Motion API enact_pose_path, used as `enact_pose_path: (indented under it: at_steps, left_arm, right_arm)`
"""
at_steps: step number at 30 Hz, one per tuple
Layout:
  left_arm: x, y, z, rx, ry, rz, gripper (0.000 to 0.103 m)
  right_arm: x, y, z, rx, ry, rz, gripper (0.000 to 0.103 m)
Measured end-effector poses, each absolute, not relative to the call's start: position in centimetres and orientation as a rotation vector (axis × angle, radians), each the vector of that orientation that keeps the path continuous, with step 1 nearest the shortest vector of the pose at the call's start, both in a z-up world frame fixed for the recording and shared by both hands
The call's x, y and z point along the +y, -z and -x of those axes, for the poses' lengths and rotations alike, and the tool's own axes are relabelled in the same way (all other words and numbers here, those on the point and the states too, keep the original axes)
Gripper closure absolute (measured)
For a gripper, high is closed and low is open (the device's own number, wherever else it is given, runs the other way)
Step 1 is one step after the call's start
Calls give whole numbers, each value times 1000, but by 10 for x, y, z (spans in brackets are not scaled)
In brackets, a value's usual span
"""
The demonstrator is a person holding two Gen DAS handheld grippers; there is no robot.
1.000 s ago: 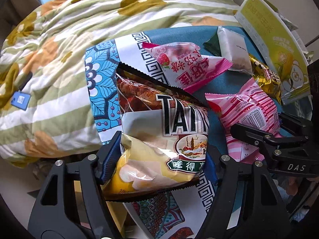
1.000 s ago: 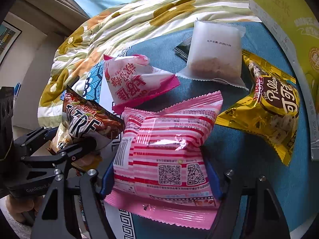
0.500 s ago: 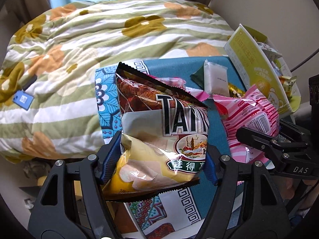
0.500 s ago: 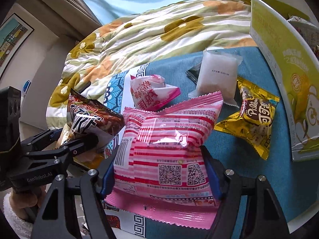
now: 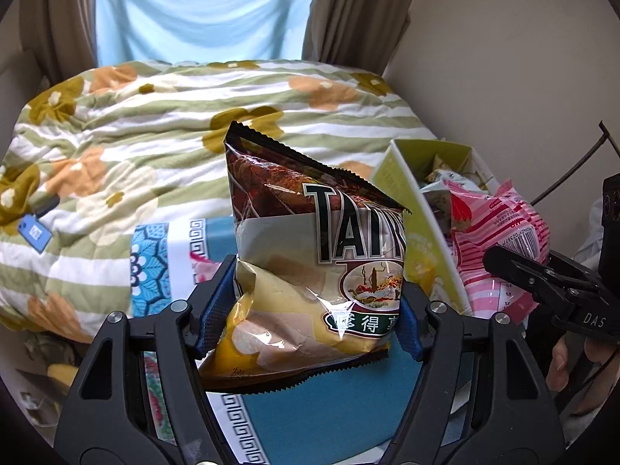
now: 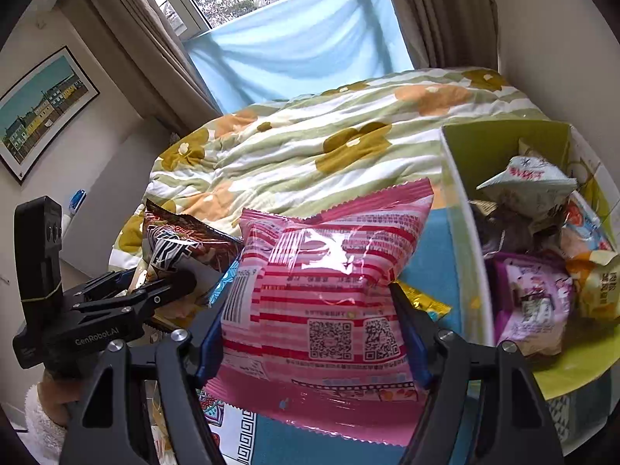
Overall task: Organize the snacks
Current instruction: 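Carry the Taro bag into the box with the left tool while the right tool drops the pink bag there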
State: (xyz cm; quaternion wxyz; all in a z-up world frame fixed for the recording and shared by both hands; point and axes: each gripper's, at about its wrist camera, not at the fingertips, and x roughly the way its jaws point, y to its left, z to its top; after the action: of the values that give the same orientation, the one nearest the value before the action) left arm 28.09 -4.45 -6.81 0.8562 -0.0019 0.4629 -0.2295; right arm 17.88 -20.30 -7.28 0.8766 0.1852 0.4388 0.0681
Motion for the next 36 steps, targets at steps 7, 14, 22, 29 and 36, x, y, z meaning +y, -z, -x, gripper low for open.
enact_pose_path:
  at_steps: [7,14,22,29,36]
  left_arm:
    - [-161,62,-271,959,563,2,35]
    - [-252,93,-254,1022,596,24,35]
    - [-278,122,-234,1056,529,46,2]
    - [-251,126,-230,1077,414,48,2]
    - [-245,127,-239,1097,372,13,2]
  right_arm:
    - [-305,46,-155,844,-64,-380,33]
    - [-394,41,-139,820,-15,-379,33]
    - [-443,57,-138,861,-47,-378,33]
    - [-454,72,-147,889,-109,-375,33]
    - [-450,93,-170,959,-143,-384,32]
